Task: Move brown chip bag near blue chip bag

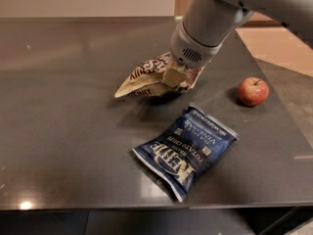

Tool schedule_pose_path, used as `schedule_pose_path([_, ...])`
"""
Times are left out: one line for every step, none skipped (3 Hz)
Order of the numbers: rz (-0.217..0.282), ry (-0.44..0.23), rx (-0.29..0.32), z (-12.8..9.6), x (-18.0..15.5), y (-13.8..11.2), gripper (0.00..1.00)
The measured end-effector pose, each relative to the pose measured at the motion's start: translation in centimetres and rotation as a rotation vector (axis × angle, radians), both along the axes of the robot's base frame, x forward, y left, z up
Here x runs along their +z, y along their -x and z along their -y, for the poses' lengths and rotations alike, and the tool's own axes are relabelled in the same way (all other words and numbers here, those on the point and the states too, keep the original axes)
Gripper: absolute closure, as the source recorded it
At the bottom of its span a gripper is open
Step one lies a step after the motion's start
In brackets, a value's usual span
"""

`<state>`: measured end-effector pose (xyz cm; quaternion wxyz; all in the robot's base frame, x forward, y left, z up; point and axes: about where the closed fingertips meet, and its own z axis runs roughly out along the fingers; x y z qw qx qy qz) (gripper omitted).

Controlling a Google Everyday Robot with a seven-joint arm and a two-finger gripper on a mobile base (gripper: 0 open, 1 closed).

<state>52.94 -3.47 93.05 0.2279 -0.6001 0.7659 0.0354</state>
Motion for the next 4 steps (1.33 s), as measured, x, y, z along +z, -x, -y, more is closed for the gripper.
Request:
schedule_pose_path([-0.009,-0.004,0.037,-0.42,0.27,1.86,0.36])
schedule_pose_path([-0.005,-0.003,0.036,-0.46,0.42,1.85,0.13])
schedule_pose_path([-0.002,-0.003,0.038,-0.51,0.56,1.94,0.00])
schedule_pose_path([-0.002,-0.003,0.038,-0.51,0.57,1.95,0.00])
